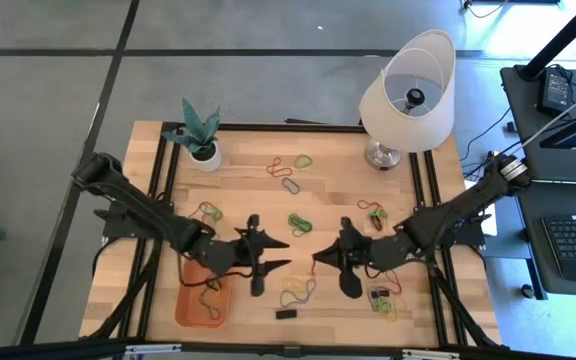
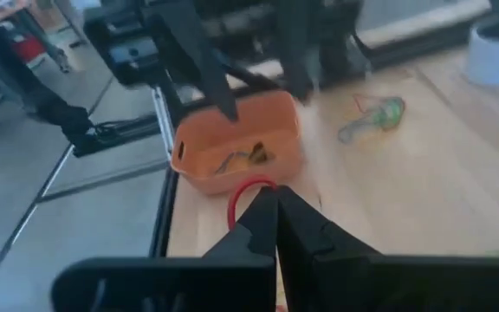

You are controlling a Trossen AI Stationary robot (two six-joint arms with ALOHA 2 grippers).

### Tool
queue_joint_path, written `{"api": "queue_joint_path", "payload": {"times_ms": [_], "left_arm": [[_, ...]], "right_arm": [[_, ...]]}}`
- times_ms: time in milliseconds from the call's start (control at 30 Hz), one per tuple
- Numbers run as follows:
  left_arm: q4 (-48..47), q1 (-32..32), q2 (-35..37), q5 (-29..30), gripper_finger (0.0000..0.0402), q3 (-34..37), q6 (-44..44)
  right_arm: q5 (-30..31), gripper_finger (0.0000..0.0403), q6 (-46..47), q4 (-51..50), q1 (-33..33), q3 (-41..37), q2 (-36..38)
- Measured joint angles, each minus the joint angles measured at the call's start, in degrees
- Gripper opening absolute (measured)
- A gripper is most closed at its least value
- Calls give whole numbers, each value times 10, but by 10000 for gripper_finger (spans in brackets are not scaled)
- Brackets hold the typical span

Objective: Pick and place rubber bands into bin
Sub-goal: Put the red rubber band into the orange bin

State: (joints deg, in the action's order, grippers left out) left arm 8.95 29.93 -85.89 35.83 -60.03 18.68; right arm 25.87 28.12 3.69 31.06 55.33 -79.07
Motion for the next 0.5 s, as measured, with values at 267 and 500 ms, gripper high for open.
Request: {"api": "queue_joint_path", "payload": {"times_ms": [267,500], "left_arm": [[33,-27,-51,-22,196,-47,0],[33,-37,-83,-25,196,-66,2]], "right_arm": [[-16,0,-93,4,-20,19,0],[-16,0,-148,6,-26,37,0]]}}
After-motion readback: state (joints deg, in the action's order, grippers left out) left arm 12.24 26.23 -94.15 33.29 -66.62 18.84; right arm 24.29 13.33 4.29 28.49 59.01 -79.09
